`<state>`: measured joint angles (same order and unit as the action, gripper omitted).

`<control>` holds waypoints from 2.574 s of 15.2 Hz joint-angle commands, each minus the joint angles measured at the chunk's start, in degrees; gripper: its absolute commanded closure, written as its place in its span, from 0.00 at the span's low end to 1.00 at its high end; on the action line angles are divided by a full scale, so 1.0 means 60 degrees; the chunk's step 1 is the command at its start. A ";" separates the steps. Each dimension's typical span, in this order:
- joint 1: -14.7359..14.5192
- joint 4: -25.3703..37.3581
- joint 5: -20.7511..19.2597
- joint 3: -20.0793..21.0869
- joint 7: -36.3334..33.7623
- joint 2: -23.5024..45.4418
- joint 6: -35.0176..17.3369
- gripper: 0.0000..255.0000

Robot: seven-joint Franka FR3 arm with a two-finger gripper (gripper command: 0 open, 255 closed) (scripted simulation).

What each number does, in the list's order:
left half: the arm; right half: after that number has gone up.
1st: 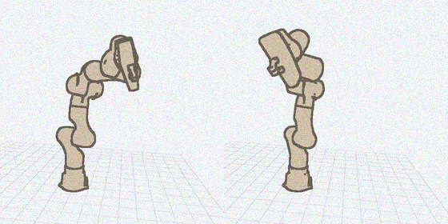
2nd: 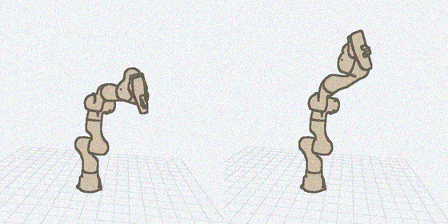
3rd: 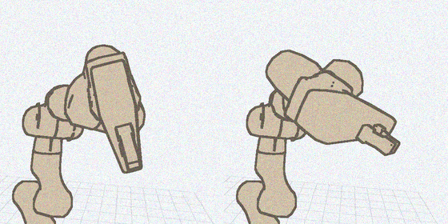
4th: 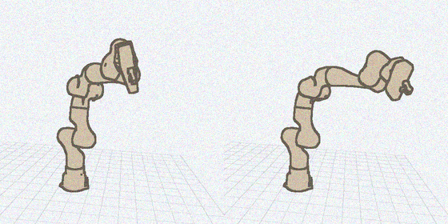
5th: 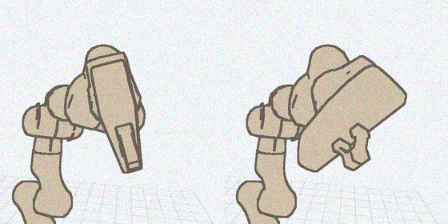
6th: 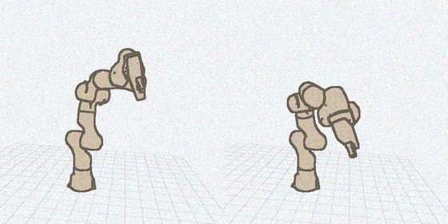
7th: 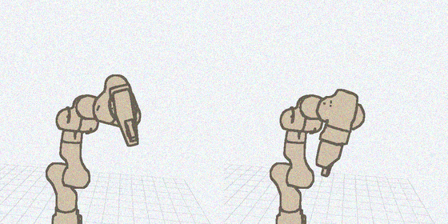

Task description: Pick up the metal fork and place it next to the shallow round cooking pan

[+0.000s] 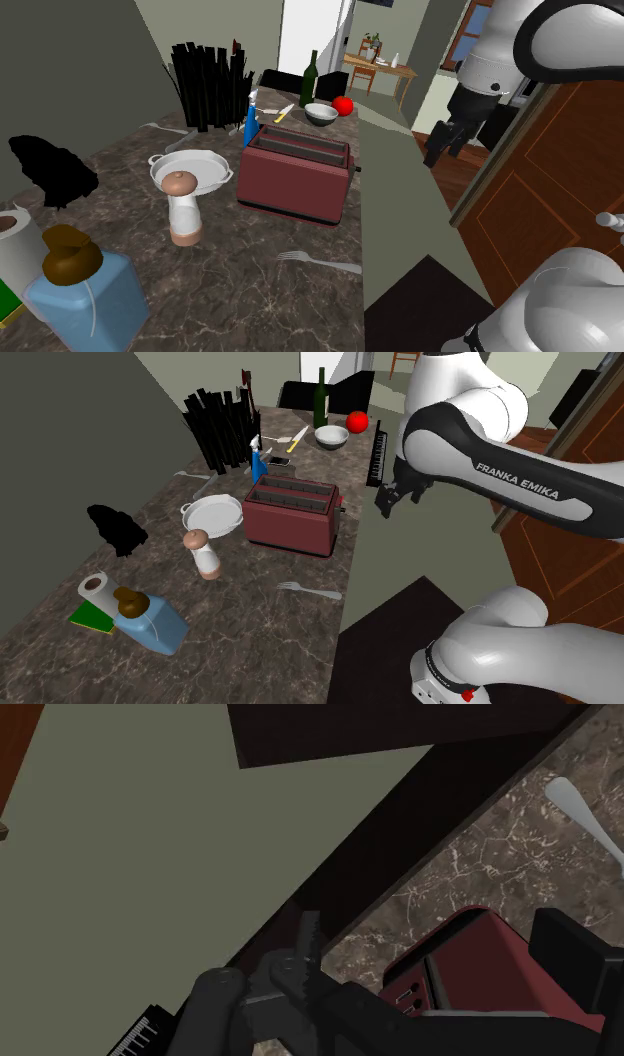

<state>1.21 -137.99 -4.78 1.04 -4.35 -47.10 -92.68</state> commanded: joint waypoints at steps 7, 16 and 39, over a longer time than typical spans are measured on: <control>-0.0627 -0.1026 0.0447 0.0665 -0.0220 0.0513 -0.1705 0.00; -0.1517 -0.1920 0.0940 0.1781 -0.0585 0.2086 -0.4444 0.00; -0.1761 -0.1912 -0.0484 0.3785 -0.2274 0.6684 -0.9259 0.00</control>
<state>-9.40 -149.40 -7.55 23.75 -17.93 -7.12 -148.04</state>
